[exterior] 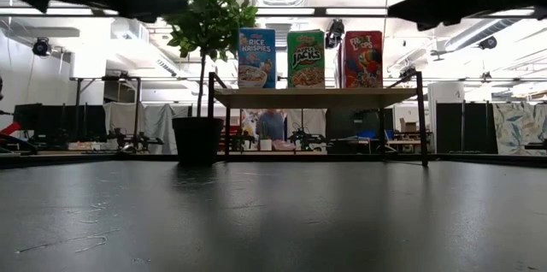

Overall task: Stack cereal on shelf
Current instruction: Return to Home Position

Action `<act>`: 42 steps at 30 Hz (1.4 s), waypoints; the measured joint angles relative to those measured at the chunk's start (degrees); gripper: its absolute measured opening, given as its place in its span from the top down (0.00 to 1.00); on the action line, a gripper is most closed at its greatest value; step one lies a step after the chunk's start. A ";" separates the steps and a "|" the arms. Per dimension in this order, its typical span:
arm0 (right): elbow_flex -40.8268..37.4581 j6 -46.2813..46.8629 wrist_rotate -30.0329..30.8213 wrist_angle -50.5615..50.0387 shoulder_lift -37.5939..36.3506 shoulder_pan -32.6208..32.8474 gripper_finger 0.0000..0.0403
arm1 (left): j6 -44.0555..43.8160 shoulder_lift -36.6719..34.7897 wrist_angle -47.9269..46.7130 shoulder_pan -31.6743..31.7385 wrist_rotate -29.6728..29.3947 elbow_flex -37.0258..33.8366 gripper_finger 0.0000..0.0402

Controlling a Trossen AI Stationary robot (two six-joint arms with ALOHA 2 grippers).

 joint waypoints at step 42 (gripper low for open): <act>-11.13 -2.31 0.39 -9.23 -30.18 0.01 0.98 | -15.72 -40.17 -8.83 -0.02 10.86 -15.73 1.00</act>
